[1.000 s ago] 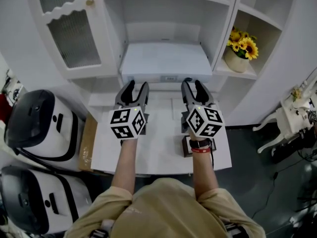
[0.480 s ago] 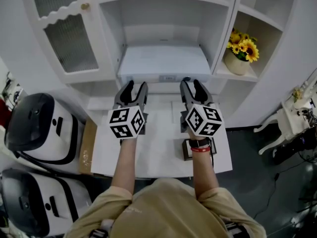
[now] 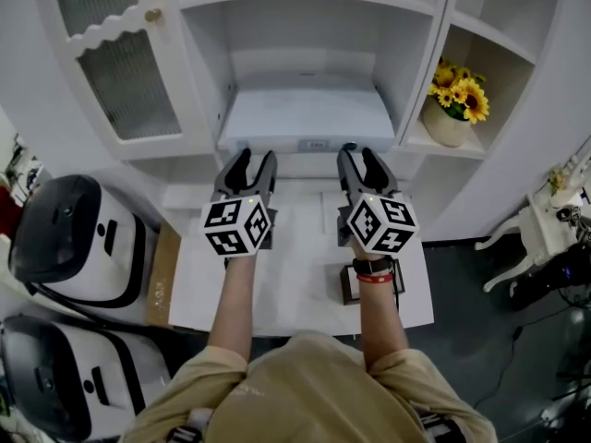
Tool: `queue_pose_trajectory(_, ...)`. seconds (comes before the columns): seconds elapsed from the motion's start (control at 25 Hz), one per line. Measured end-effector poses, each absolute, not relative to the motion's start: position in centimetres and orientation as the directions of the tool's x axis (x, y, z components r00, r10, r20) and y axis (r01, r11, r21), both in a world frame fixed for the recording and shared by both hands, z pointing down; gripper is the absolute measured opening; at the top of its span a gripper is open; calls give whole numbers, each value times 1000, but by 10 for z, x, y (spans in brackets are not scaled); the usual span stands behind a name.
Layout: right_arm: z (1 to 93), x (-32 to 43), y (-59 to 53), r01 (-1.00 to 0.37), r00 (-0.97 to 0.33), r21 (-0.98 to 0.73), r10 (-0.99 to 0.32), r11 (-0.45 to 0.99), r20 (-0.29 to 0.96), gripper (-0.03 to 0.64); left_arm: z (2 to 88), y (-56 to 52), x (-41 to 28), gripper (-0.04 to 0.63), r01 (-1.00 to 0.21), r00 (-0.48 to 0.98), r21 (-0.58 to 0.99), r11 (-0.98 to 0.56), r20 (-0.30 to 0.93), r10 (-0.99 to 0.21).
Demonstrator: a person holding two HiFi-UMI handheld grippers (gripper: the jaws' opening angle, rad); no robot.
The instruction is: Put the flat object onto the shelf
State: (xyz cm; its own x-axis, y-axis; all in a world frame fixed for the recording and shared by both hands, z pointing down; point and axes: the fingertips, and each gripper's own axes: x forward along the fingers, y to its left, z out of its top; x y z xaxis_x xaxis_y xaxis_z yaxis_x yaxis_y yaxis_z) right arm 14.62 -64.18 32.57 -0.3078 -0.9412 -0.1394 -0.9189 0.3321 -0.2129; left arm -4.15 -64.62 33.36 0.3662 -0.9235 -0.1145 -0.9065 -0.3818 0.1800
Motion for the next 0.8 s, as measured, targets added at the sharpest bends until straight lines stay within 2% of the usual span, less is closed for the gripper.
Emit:
queue_pose_trajectory(0.68,328,151,-673,-912,-323,-222,-937,345,-131,225,336,-677,-33,212,-920,349,155,-359,-88,-933)
queue_pose_trajectory(0.8,327,153,-675,-911,-321,-226,-937,345,-137,207,336,-683,-33,213,-927,336,146,-345,-86,-938)
